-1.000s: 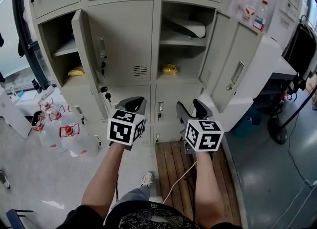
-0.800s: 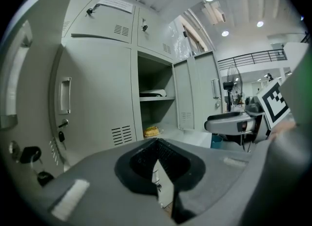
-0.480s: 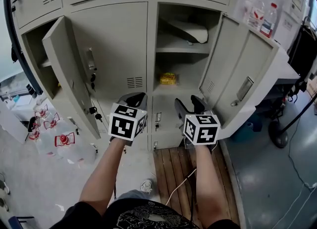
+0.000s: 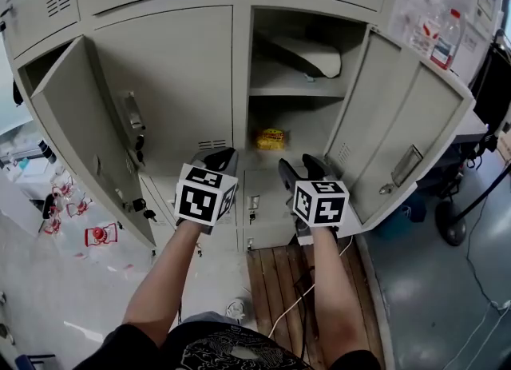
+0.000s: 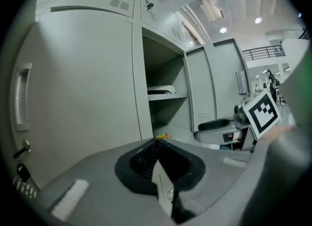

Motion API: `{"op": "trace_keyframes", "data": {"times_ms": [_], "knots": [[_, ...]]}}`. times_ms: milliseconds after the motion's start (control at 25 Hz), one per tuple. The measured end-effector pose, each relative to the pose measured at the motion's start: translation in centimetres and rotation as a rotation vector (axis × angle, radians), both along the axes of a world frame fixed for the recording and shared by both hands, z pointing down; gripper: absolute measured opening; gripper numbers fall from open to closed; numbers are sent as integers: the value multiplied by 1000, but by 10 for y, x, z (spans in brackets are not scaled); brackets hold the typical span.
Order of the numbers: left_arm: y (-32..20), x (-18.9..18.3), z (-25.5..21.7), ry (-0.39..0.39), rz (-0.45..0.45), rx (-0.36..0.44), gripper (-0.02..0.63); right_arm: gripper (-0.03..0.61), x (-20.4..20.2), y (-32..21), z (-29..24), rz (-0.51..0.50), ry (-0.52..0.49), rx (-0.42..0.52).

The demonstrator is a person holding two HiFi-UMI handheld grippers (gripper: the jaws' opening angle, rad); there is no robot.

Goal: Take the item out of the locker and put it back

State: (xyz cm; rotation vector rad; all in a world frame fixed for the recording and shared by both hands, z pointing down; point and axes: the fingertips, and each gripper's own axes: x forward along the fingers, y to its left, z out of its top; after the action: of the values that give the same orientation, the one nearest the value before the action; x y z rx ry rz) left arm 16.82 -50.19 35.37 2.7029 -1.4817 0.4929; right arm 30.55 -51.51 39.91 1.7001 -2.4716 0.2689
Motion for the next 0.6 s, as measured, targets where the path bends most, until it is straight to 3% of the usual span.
{"op": "trace_keyframes", "data": {"times_ms": [600], "knots": [[-28,0,9,-37,15,-12,0,233,0,-69,38,-28,-29,-71]]}}
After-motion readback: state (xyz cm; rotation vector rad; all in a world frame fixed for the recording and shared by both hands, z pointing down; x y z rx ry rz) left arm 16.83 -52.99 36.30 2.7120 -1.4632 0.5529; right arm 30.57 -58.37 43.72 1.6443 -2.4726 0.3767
